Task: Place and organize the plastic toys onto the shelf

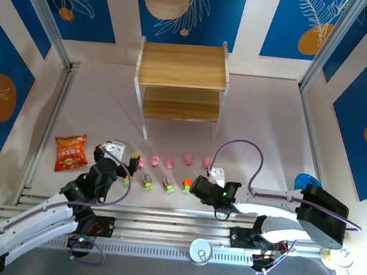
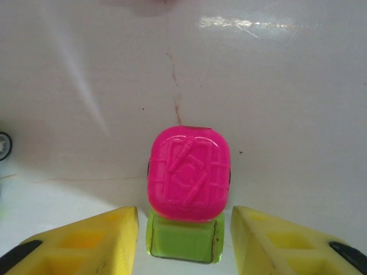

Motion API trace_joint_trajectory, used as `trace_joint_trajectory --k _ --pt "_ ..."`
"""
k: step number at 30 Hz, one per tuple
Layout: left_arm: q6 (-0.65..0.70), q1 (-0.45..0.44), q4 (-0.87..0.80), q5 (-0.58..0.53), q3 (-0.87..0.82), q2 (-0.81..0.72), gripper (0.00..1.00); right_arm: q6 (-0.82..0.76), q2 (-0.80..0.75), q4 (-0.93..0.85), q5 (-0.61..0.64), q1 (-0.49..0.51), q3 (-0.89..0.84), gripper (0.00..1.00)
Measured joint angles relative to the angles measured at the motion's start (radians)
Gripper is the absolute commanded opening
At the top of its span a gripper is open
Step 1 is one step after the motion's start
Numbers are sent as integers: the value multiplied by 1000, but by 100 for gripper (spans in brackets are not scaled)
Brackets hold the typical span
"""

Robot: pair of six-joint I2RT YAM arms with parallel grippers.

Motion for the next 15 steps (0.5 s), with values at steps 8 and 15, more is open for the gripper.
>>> trace_joint_trajectory --k 8,15 --pt "0 0 0 0 0 0 100 42 16 -19 11 10 19 45" --pt "0 0 0 0 0 0 100 71 31 -45 25 13 27 41"
